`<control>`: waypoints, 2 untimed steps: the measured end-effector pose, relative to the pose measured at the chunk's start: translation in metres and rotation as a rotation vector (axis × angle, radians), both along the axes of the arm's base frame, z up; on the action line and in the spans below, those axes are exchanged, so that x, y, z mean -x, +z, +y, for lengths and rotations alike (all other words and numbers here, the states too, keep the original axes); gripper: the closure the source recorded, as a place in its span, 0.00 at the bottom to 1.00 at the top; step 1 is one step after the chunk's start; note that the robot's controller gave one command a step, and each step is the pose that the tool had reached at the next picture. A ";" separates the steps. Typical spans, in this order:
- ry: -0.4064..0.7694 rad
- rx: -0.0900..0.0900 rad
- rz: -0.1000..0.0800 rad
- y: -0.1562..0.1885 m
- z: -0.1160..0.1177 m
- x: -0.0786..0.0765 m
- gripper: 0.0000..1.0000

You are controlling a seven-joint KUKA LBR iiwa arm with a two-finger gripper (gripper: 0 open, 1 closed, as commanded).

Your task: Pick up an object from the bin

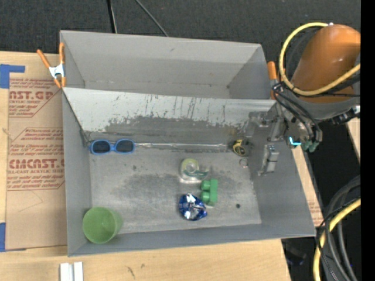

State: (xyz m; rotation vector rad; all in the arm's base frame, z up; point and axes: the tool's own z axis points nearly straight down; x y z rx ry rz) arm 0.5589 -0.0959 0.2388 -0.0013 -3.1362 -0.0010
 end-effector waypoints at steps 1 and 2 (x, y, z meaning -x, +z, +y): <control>0.246 -0.003 0.000 -0.108 0.064 0.024 0.00; 0.365 -0.003 -0.002 -0.171 0.087 0.052 0.00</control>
Offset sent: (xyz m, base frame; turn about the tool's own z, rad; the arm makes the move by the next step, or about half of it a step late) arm -0.0227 0.0612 -0.1046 -0.2433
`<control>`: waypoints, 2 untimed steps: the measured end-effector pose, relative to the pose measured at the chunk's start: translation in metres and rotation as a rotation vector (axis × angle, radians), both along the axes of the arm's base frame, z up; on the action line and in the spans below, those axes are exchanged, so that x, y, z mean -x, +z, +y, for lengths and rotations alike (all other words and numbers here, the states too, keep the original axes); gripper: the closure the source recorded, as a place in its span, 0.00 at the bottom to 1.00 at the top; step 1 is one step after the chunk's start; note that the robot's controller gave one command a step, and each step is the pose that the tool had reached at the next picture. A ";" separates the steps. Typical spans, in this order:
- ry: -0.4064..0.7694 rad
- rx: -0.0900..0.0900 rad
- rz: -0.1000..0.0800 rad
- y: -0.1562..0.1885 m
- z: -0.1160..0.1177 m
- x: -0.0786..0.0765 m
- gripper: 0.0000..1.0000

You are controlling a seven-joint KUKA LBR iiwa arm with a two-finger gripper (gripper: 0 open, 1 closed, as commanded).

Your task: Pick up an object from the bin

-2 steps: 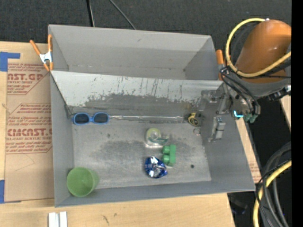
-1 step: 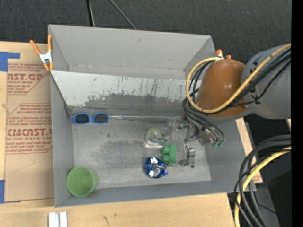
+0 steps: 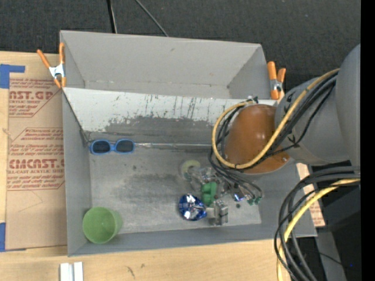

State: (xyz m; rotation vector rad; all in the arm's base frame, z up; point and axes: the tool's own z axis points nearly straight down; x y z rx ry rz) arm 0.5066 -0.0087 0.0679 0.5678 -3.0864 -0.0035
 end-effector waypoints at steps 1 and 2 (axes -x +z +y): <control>-0.001 0.001 -0.004 0.002 -0.001 -0.001 1.00; -0.001 0.001 -0.004 0.002 -0.001 -0.001 0.00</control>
Offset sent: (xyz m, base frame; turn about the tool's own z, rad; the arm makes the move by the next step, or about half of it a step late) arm 0.0000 0.0000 0.0000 0.0000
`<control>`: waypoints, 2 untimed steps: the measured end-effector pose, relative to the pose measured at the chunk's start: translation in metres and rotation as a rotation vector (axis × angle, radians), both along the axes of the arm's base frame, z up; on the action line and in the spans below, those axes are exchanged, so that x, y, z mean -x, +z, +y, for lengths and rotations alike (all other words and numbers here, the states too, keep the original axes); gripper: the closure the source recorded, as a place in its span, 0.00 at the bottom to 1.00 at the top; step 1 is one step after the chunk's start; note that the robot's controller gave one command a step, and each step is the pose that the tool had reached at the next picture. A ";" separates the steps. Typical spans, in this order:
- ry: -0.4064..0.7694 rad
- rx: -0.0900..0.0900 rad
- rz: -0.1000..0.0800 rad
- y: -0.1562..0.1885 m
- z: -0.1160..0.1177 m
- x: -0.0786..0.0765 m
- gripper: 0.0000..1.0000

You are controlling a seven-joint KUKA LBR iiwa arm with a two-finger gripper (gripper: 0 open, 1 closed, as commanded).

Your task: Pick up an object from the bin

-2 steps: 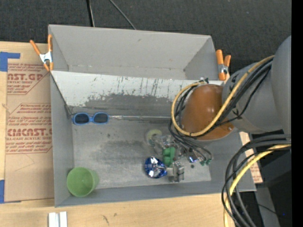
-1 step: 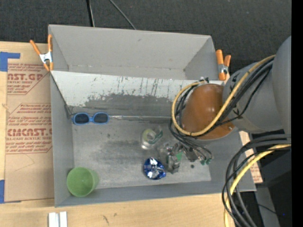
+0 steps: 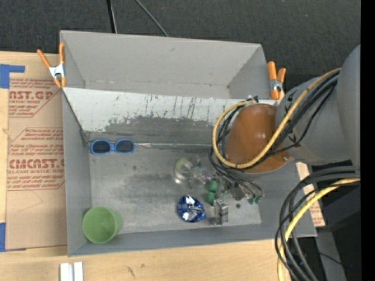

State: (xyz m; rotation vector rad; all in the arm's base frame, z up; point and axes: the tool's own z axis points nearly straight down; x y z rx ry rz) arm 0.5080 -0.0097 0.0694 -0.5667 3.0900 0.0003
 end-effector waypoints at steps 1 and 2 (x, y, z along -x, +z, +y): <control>0.253 0.002 -0.002 0.015 -0.082 -0.011 0.00; 0.238 -0.003 0.001 -0.001 -0.046 -0.011 0.00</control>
Offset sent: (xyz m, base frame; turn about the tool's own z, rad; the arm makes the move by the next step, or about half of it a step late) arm 0.0108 -0.0803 0.0153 -0.2564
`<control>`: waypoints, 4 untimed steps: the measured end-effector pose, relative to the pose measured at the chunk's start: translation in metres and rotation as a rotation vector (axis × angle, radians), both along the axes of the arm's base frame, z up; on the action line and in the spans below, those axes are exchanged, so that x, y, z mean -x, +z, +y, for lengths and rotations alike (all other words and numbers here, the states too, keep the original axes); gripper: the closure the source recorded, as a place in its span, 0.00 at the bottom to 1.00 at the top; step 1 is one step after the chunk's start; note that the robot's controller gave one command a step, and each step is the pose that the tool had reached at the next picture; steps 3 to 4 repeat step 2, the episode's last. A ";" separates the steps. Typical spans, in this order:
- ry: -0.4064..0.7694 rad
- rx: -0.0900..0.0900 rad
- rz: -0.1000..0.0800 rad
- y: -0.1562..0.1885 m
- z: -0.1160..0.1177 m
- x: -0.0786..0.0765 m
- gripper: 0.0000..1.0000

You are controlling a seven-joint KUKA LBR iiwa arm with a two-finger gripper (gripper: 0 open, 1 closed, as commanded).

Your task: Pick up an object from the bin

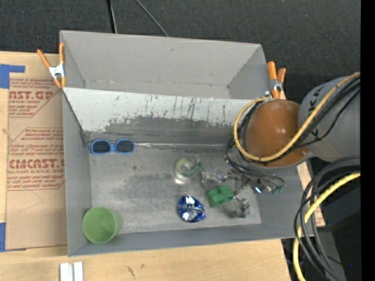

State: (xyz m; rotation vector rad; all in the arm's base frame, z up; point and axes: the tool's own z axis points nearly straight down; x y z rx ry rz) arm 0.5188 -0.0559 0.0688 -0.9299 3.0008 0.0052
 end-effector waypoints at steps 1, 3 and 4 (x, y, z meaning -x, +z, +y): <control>-0.002 0.001 0.000 0.001 -0.002 0.000 1.00; 0.074 0.004 -0.012 0.144 -0.015 -0.019 1.00; 0.074 0.004 -0.012 0.144 -0.015 -0.019 1.00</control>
Offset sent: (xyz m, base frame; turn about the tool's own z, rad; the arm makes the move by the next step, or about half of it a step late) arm 0.0000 0.0000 0.0000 0.0000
